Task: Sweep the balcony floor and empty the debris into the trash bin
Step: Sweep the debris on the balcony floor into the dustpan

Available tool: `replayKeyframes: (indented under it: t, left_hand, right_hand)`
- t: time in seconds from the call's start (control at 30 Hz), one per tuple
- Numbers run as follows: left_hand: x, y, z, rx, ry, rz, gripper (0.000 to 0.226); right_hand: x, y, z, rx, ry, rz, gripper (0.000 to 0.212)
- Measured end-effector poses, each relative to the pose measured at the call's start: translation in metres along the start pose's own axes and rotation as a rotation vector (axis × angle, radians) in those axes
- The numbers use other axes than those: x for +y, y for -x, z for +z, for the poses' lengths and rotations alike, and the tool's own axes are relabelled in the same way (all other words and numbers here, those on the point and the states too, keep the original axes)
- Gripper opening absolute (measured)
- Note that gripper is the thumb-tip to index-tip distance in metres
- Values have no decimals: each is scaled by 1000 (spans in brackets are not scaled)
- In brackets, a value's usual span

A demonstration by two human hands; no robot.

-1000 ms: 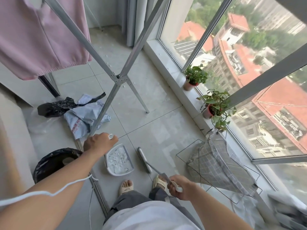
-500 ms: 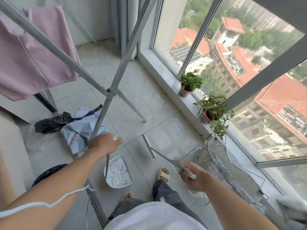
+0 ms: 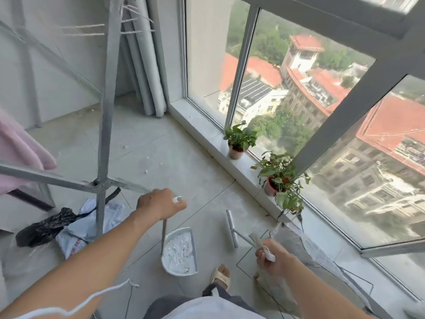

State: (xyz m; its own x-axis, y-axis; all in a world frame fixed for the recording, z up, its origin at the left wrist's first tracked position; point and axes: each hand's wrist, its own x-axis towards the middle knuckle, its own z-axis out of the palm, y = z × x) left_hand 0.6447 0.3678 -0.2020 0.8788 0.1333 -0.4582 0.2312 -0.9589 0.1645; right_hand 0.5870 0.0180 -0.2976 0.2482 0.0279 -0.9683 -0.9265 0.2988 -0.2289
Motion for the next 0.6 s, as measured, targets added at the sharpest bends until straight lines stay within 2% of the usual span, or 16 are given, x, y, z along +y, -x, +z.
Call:
replayKeyframes:
  t: [0.27, 0.5, 0.6]
  left_hand:
    - [76, -54, -39, 84, -11, -46, 47]
    - [115, -95, -65, 151, -30, 5, 45]
    - [123, -117, -72, 146, -32, 42, 43]
  right_hand:
    - [-62, -17, -44, -30, -206, 4, 19]
    - [-85, -34, -41, -62, -321, 29, 10]
    - [-97, -36, -36, -55, -370, 17, 18]
